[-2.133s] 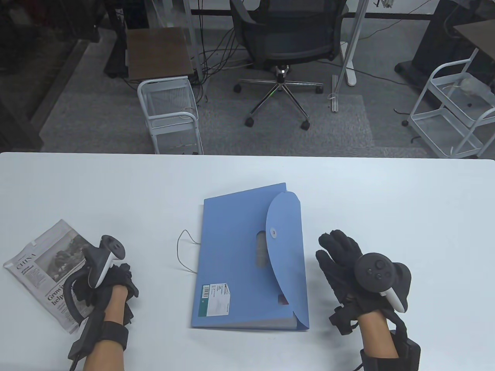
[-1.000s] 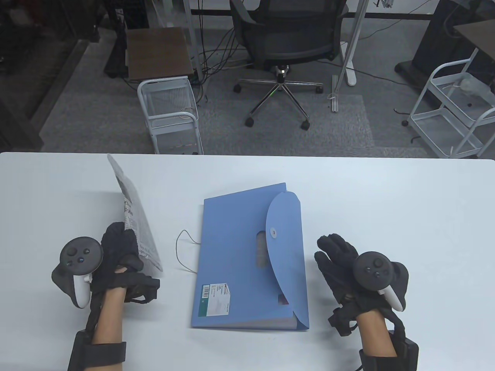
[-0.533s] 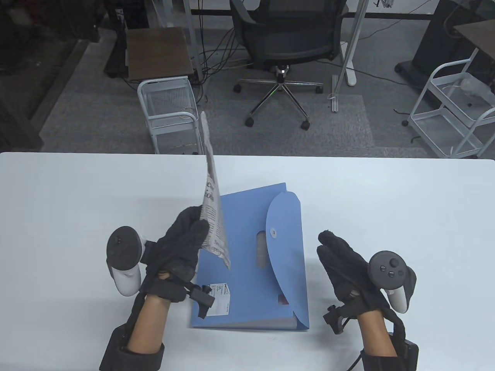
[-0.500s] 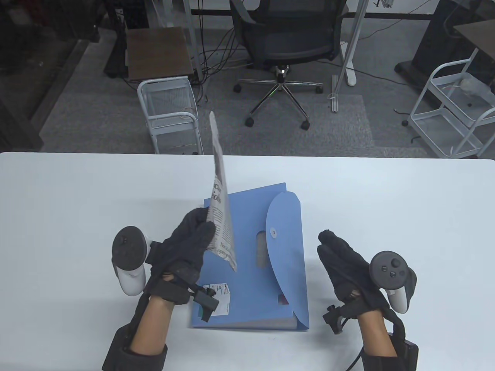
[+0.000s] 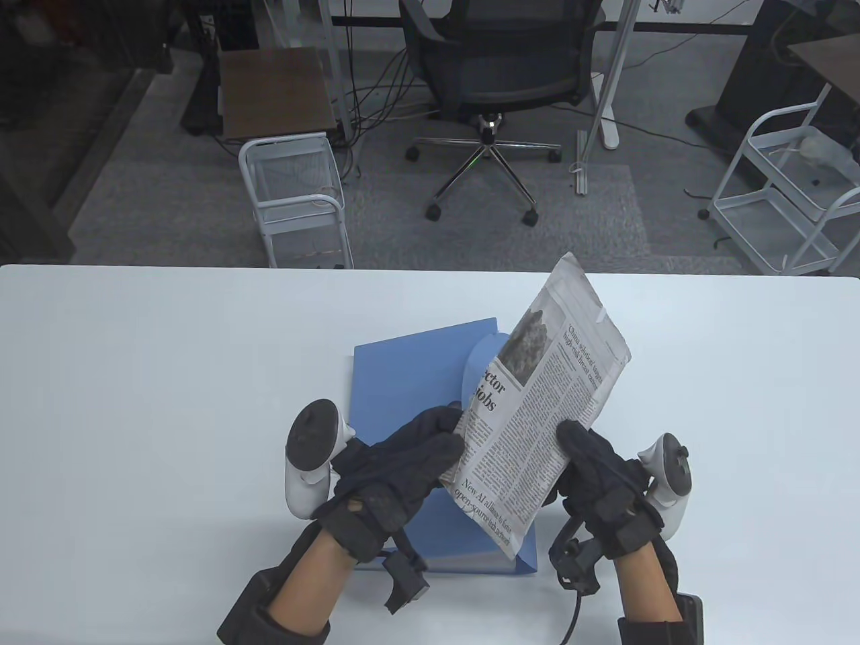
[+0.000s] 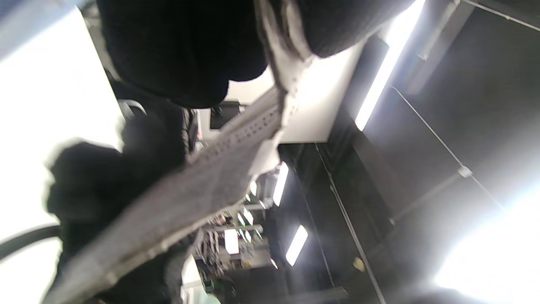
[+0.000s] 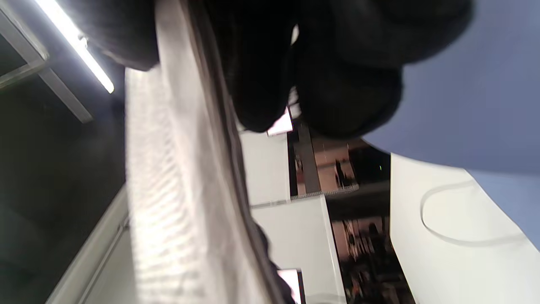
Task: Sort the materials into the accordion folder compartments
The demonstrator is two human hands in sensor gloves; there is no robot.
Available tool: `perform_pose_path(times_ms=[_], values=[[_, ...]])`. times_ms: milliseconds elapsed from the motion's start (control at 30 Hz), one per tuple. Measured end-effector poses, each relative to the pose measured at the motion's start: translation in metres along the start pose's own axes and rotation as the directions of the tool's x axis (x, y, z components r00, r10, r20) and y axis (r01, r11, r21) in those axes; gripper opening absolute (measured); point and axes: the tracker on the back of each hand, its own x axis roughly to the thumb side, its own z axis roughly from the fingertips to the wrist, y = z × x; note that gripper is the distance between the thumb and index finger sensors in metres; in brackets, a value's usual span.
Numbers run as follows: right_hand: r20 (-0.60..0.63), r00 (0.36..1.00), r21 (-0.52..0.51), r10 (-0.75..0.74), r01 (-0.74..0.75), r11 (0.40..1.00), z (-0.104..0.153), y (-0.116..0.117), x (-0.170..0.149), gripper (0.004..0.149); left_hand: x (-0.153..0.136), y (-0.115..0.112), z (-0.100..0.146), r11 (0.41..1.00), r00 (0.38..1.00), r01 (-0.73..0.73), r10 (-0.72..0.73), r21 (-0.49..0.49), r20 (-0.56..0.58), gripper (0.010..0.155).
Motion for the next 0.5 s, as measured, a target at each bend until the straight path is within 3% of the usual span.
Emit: perform_pose_path(times_ms=[67, 167, 267, 400, 500], values=[[0.008, 0.999, -0.099, 0.044, -0.043, 0.994, 0.003, -0.006, 0.004, 0.051, -0.006, 0.008, 0.0, 0.999, 0.999, 0.033, -0.033, 0.01, -0.043, 0.044], [-0.013, 0.986, -0.154, 0.167, -0.167, 0.974, 0.006, -0.01, 0.01, 0.044, -0.016, 0.015, -0.003, 0.993, 0.991, 0.108, -0.104, 0.04, -0.089, 0.044], [0.007, 0.977, -0.237, 0.214, -0.207, 0.949, 0.009, -0.013, 0.014, 0.043, -0.028, 0.019, -0.006, 0.995, 0.988, 0.088, -0.081, 0.046, -0.135, 0.044], [0.009, 0.962, -0.201, 0.273, -0.265, 0.943, 0.009, -0.014, 0.02, 0.045, -0.038, 0.024, -0.005, 0.984, 0.981, 0.132, -0.112, 0.117, -0.159, 0.044], [0.023, 0.949, -0.193, 0.315, -0.305, 0.933, 0.01, -0.018, 0.024, 0.04, -0.043, 0.029, -0.006, 0.98, 0.969, 0.178, -0.159, 0.085, -0.191, 0.044]])
